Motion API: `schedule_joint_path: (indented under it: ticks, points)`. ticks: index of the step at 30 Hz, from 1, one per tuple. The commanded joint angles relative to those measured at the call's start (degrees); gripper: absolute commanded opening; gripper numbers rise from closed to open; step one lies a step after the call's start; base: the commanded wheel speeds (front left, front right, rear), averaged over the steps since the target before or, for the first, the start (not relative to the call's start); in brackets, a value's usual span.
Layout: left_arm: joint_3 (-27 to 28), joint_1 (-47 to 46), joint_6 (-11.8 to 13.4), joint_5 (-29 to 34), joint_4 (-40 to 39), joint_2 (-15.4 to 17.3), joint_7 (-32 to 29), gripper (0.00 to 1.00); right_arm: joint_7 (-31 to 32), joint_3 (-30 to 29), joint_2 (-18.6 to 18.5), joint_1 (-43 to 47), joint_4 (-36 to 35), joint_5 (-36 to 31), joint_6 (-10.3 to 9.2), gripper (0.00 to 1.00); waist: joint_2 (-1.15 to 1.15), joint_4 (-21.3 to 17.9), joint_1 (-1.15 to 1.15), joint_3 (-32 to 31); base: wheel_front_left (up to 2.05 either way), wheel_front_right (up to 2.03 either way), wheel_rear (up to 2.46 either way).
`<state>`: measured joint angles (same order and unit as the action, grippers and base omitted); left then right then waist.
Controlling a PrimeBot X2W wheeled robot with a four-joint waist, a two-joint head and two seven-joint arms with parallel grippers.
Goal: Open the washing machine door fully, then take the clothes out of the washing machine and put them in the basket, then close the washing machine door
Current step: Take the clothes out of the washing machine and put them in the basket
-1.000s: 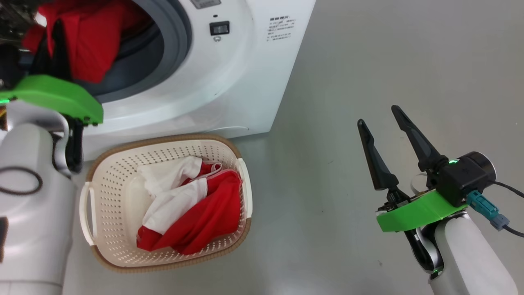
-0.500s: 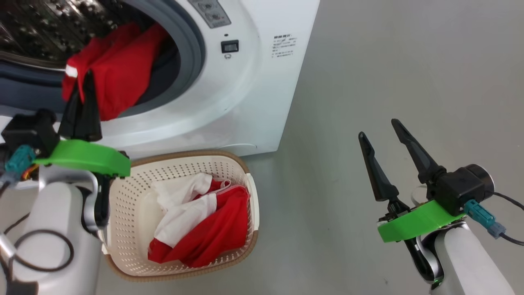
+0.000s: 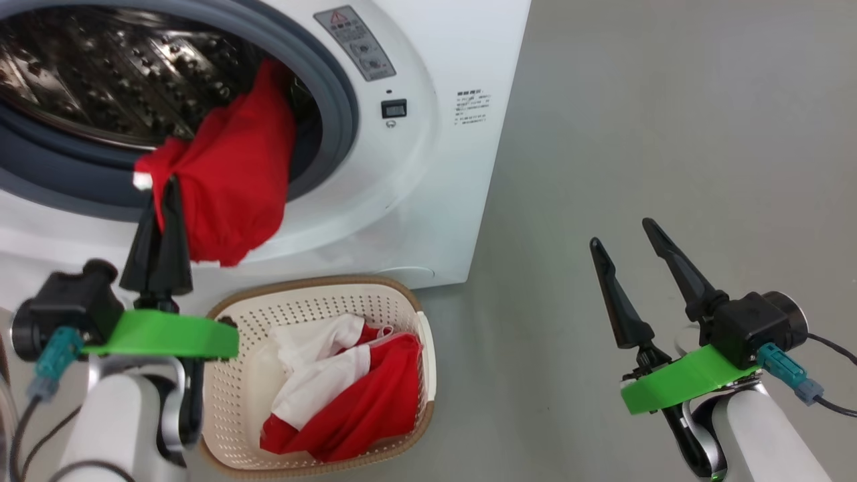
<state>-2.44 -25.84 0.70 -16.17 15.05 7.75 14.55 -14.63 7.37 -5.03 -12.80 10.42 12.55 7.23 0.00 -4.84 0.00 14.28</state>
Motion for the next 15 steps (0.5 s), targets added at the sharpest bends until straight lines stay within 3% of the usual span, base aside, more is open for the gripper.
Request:
schedule_joint_path:
  ticks: [1, 15]
  points:
    - [1.8, 0.9, 0.5, 0.4, -2.4, 1.2, 0.4, 0.00, -0.4, 0.8, 0.2, 1.0, -1.1, -0.3, 0.25, 1.00, 0.00, 0.4, 0.00, -1.2, 0.00, 0.00, 0.00]
    - [0.3, 12.3, 3.3, 0.5, -16.1, -0.3, -1.8, 0.00, -0.4, 0.4, 0.5, 3.9, -0.7, -0.7, 0.25, 1.00, 0.00, 1.5, 0.00, -6.2, 0.00, 0.00, 0.00]
